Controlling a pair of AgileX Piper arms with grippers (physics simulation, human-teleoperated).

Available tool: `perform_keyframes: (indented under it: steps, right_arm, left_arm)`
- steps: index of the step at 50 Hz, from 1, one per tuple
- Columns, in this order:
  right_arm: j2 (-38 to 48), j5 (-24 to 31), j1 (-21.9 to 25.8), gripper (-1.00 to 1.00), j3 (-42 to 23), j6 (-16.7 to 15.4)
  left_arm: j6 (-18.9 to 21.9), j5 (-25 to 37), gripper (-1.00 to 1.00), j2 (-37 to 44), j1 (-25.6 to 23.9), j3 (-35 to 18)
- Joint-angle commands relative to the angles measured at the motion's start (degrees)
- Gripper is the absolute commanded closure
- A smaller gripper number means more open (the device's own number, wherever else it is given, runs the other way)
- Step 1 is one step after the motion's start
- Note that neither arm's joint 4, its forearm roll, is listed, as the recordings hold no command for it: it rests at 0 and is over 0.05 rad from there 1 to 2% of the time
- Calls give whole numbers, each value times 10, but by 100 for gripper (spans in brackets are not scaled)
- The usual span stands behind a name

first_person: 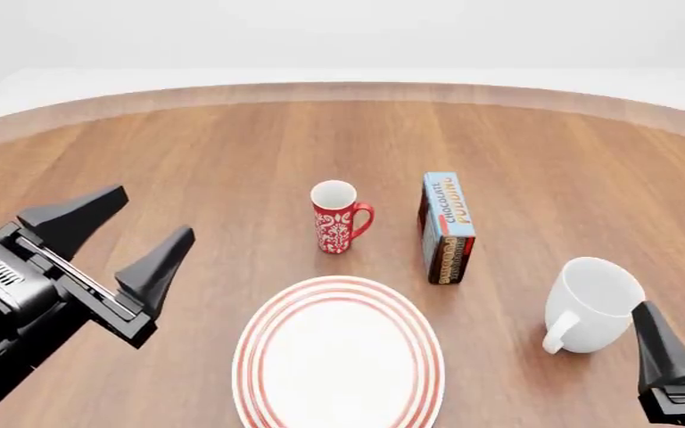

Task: Pick up the white mug and put it on the plate, and put the chocolate pudding to the right of the plate.

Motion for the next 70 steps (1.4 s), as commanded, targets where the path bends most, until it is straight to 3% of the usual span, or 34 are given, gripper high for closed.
perform_keyframes:
  steps: [1, 39, 70]
  right_arm:
    - [0, 0, 0, -100, 0, 0]
    - [0, 0, 0, -100, 0, 0]
    - [0, 0, 0, -100, 0, 0]
  left_arm:
    - [5, -16, -100, 36, -25, -15]
    - [4, -79, -100, 144, -98, -43]
    - [-13, -73, -100, 223, -169, -89]
